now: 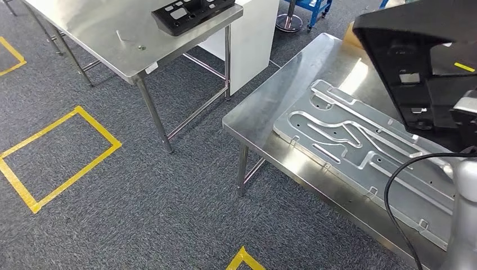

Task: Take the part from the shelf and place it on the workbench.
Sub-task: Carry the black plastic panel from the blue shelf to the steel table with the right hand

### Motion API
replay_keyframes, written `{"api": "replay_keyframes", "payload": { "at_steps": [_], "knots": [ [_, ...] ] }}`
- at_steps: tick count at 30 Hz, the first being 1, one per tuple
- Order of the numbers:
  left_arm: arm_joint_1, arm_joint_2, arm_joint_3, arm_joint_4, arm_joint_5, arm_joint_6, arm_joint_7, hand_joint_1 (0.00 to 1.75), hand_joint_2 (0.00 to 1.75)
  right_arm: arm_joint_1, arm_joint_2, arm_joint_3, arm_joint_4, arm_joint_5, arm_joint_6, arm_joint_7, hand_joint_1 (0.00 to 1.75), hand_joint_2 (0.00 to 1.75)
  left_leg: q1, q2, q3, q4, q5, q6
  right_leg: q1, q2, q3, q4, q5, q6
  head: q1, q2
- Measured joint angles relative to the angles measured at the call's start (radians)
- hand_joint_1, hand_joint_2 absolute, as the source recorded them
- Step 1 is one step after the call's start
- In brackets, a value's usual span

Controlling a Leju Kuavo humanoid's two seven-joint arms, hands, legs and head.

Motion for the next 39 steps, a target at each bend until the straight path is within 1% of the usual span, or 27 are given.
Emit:
{"api": "replay_keyframes", "payload": {
  "at_steps": [2,4,5,7,8,9,10,11,12,13,15,17,19,20,21,23,25,26,27,28,30,31,32,34,36,37,39],
  "knots": [
    [-0.001,-0.001,0.005,0.000,0.000,-0.002,-0.002,0.00,0.00,-0.012,-0.006,0.001,0.005,0.003,0.005,0.004,1.75,1.75,-0.005,0.015,0.004,0.000,-0.005,-0.009,0.010,-0.010,0.014,-0.035,0.000,-0.014,-0.001,0.000],
    [-0.003,-0.001,0.009,0.000,0.000,-0.003,-0.003,0.00,0.00,-0.016,-0.012,0.002,0.008,0.005,0.008,0.005,1.75,1.75,-0.005,0.027,0.009,0.000,-0.012,-0.018,0.006,0.012,0.014,-0.039,0.003,-0.024,-0.001,0.000],
    [-0.003,-0.001,0.010,0.000,0.000,-0.004,-0.003,0.00,0.00,-0.019,-0.015,0.002,0.010,0.005,0.009,0.005,1.75,1.75,-0.004,0.017,0.007,0.012,-0.023,-0.023,0.003,0.022,0.016,-0.042,0.005,-0.030,-0.002,0.000],
    [-0.002,-0.001,0.013,0.000,0.000,-0.005,-0.004,0.00,0.00,-0.024,-0.019,0.004,0.012,0.006,0.009,0.005,1.75,1.75,0.000,-0.023,-0.026,0.091,-0.072,-0.032,-0.003,0.039,0.019,-0.047,0.008,-0.041,-0.005,0.000],
    [-0.001,-0.001,0.014,0.000,0.000,-0.005,-0.004,0.00,0.00,-0.027,-0.019,0.007,0.013,0.006,0.009,0.005,1.75,1.75,0.002,-0.043,-0.057,0.157,-0.104,-0.034,-0.003,0.048,0.018,-0.047,0.008,-0.045,-0.006,0.000],
    [0.000,-0.001,0.014,0.000,0.000,-0.006,-0.004,0.00,0.00,-0.027,-0.019,0.010,0.015,0.006,0.009,0.005,1.75,1.75,0.003,-0.052,-0.090,0.224,-0.131,-0.035,-0.002,0.058,0.018,-0.047,0.008,-0.046,-0.008,0.000],
    [0.001,-0.001,0.014,0.000,0.000,-0.006,-0.004,0.00,0.00,-0.027,-0.019,0.012,0.017,0.006,0.009,0.005,1.75,1.75,0.004,-0.056,-0.116,0.272,-0.143,-0.036,-0.002,0.070,0.018,-0.046,0.008,-0.047,-0.008,0.000],
    [0.002,-0.002,0.014,0.000,0.000,-0.006,-0.004,0.00,0.00,-0.027,-0.019,0.013,0.018,0.006,0.009,0.005,1.75,1.75,0.004,-0.058,-0.127,0.287,-0.135,-0.035,-0.002,0.082,0.018,-0.044,0.008,-0.047,-0.008,0.000],
    [0.003,-0.002,0.015,0.000,0.000,-0.006,-0.004,0.00,0.00,-0.027,-0.019,0.014,0.019,0.006,0.009,0.005,1.75,1.75,0.004,-0.060,-0.120,0.262,-0.107,-0.033,-0.001,0.095,0.018,-0.042,0.007,-0.046,-0.008,0.000],
    [0.003,-0.002,0.015,0.000,0.000,-0.006,-0.004,0.00,0.00,-0.027,-0.019,0.014,0.019,0.006,0.009,0.005,1.75,1.75,0.004,-0.068,-0.097,0.203,-0.067,-0.029,-0.001,0.107,0.018,-0.039,0.006,-0.045,-0.008,0.000],
    [0.003,-0.001,0.015,0.000,0.000,-0.006,-0.004,0.00,0.00,-0.029,-0.019,0.014,0.020,0.006,0.010,0.005,1.75,1.75,0.006,-0.107,-0.043,0.073,-0.007,-0.021,-0.001,0.129,0.014,-0.031,0.003,-0.040,-0.007,0.000],
    [0.002,0.000,0.015,0.000,0.000,-0.006,-0.004,0.00,0.00,-0.031,-0.019,0.014,0.021,0.006,0.010,0.005,1.75,1.75,0.005,-0.131,-0.020,0.019,0.005,-0.016,-0.006,0.148,0.006,-0.028,0.005,-0.027,-0.007,0.000],
    [0.000,-0.001,0.016,0.000,0.000,-0.007,-0.004,0.00,0.00,-0.031,-0.021,0.015,0.022,0.006,0.010,0.005,1.75,1.75,0.004,-0.116,-0.017,0.009,0.010,-0.009,-0.012,0.166,0.001,-0.031,0.010,-0.012,-0.008,0.000],
    [-0.001,-0.002,0.016,0.000,0.000,-0.007,-0.004,0.00,0.00,-0.031,-0.024,0.015,0.022,0.006,0.009,0.005,1.75,1.75,0.005,-0.106,-0.013,0.002,0.014,-0.003,-0.012,0.160,-0.002,-0.026,0.007,-0.006,-0.007,0.000],
    [-0.001,-0.002,0.016,0.000,0.001,-0.007,-0.004,0.00,0.00,-0.033,-0.026,0.015,0.022,0.006,0.009,0.005,1.75,1.75,0.007,-0.095,-0.010,-0.007,0.019,0.002,-0.010,0.141,-0.011,-0.008,-0.006,-0.002,-0.003,0.000],
    [0.000,-0.003,0.016,0.000,0.001,-0.007,-0.004,0.00,0.00,-0.036,-0.030,0.016,0.023,0.006,0.009,0.005,1.75,1.75,0.008,-0.073,-0.006,-0.016,0.023,0.009,-0.007,0.087,-0.057,0.087,-0.059,0.006,0.003,0.000],
    [0.001,-0.003,0.016,0.000,0.001,-0.007,-0.004,0.00,0.00,-0.035,-0.030,0.016,0.026,0.007,0.009,0.005,1.75,1.75,0.007,-0.053,-0.006,-0.016,0.022,0.009,-0.010,0.062,-0.114,0.203,-0.107,0.013,0.005,0.000],
    [0.001,-0.003,0.016,0.000,0.001,-0.007,-0.004,0.00,0.00,-0.033,-0.030,0.016,0.027,0.007,0.009,0.006,1.75,1.75,0.007,-0.042,-0.006,-0.015,0.021,0.009,-0.012,0.058,-0.127,0.228,-0.108,0.015,0.005,0.000],
    [0.001,-0.003,0.016,0.000,0.001,-0.007,-0.004,0.00,0.00,-0.033,-0.030,0.016,0.028,0.007,0.009,0.006,1.75,1.75,0.007,-0.031,-0.005,-0.014,0.019,0.008,-0.014,0.053,-0.120,0.216,-0.091,0.016,0.005,0.000],
    [0.001,-0.004,0.016,0.000,0.001,-0.007,-0.004,0.00,0.00,-0.033,-0.030,0.016,0.028,0.007,0.009,0.006,1.75,1.75,0.007,-0.020,-0.003,-0.013,0.016,0.006,-0.014,0.046,-0.094,0.168,-0.061,0.016,0.005,0.000],
    [0.001,-0.005,0.016,0.000,0.001,-0.007,-0.004,0.00,0.00,-0.034,-0.030,0.016,0.028,0.007,0.009,0.006,1.75,1.75,0.004,-0.002,0.003,-0.011,0.009,-0.001,-0.009,0.012,-0.021,0.034,-0.003,0.009,0.005,0.000],
    [0.000,-0.005,0.016,0.000,0.001,-0.007,-0.004,0.00,0.00,-0.034,-0.030,0.017,0.028,0.007,0.009,0.006,1.75,1.75,0.001,0.005,0.005,-0.010,0.006,-0.005,-0.004,-0.003,0.003,-0.013,0.010,0.002,0.005,0.000],
    [0.000,-0.005,0.016,0.000,0.001,-0.007,-0.004,0.00,0.00,-0.035,-0.030,0.017,0.028,0.007,0.009,0.006,1.75,1.75,-0.002,0.012,0.007,-0.009,0.003,-0.011,0.000,-0.011,0.013,-0.035,0.012,-0.005,0.004,0.000],
    [-0.001,-0.005,0.016,0.000,0.001,-0.007,-0.004,0.00,0.00,-0.035,-0.031,0.017,0.028,0.007,0.009,0.006,1.75,1.75,-0.005,0.030,0.012,-0.011,-0.002,-0.021,0.004,0.004,0.011,-0.042,0.009,-0.019,0.004,0.000],
    [-0.002,-0.005,0.016,0.000,0.001,-0.007,-0.004,0.00,0.00,-0.036,-0.032,0.017,0.028,0.007,0.009,0.006,1.75,1.75,-0.003,0.013,0.011,0.004,-0.018,-0.032,-0.002,0.023,0.013,-0.047,0.011,-0.030,0.003,0.000],
    [-0.002,-0.005,0.016,0.000,0.001,-0.007,-0.004,0.00,0.00,-0.037,-0.033,0.017,0.028,0.008,0.011,0.007,1.75,1.75,-0.001,-0.009,-0.003,0.038,-0.041,-0.037,-0.006,0.032,0.015,-0.049,0.013,-0.036,0.002,0.000],
    [-0.001,-0.006,0.016,0.000,0.000,-0.014,-0.002,0.00,0.00,-0.038,-0.033,0.018,0.035,0.056,0.056,0.048,1.75,1.75,0.003,-0.049,-0.061,0.162,-0.105,-0.040,-0.007,0.049,0.015,-0.050,0.014,-0.045,-0.001,0.000]
  ]
}}
